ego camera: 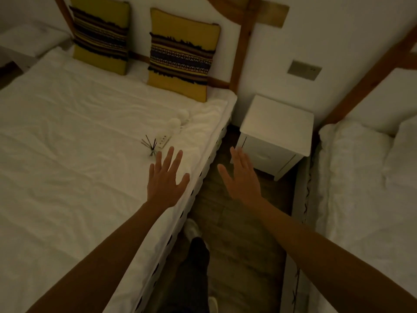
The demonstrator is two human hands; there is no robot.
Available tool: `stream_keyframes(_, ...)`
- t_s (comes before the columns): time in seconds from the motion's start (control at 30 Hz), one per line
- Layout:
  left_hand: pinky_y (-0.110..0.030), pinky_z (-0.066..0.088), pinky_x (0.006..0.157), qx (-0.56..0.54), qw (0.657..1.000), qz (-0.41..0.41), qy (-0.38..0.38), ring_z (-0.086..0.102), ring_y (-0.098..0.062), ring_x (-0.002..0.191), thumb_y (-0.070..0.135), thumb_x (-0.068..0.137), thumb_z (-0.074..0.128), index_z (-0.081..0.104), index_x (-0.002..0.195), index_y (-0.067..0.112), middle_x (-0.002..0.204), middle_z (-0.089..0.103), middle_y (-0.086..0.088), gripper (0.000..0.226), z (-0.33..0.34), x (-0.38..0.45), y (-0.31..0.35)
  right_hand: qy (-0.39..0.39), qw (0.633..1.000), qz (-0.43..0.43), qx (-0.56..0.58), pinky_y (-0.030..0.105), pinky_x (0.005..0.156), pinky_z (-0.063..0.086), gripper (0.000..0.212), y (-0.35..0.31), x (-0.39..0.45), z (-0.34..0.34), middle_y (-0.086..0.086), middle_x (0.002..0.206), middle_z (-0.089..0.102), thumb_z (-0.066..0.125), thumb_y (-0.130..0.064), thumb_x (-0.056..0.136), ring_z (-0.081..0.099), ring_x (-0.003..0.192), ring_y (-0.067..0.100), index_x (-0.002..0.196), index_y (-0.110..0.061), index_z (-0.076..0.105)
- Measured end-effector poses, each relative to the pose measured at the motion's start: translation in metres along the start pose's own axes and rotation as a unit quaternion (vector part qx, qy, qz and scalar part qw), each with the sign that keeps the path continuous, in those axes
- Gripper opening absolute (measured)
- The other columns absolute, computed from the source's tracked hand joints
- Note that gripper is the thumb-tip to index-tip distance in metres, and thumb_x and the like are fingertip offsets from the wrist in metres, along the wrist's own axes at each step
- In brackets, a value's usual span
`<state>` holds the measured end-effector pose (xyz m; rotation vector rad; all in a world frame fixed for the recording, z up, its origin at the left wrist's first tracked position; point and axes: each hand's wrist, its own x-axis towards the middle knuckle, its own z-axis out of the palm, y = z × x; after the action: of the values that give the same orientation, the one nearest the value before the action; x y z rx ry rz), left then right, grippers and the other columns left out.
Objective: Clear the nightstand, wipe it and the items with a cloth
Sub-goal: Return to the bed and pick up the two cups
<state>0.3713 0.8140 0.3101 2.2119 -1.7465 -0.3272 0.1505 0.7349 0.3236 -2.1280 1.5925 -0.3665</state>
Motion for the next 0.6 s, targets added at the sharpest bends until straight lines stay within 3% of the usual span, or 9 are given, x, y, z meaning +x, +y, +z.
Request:
stream_keyframes(0.3, -0.056, 0.014, 0.123, -0.001, 0.999, -0.029, -0.027, -0.004, -0.032, 0.155, 0.061, 0.092, 0.027, 0.010, 0.160, 0.029, 0.169, 0.002, 0.001, 0.077, 0.014, 0.164, -0.027, -0.048, 0.998, 0.014, 0.032, 0.050, 0.126, 0.013, 0.078, -0.025, 0.187, 0.014, -0.004, 0.169, -0.001, 0.029, -0.069, 0.098, 0.000, 0.156, 0.021, 0.161, -0.029, 0.005)
stream_keyframes(0.6, -0.057, 0.016, 0.120, -0.025, 0.998, -0.052, -0.016, 0.002, -0.034, 0.155, 0.049, 0.099, 0.045, 0.017, 0.160, 0.024, 0.169, 0.008, -0.002, 0.072, 0.002, 0.278, -0.046, -0.088, 0.995, -0.030, 0.039, 0.047, 0.126, 0.010, 0.075, -0.054, 0.308, 0.030, -0.004, 0.170, 0.000, 0.032, -0.065, 0.100, -0.001, 0.156, 0.021, 0.161, -0.028, 0.007)
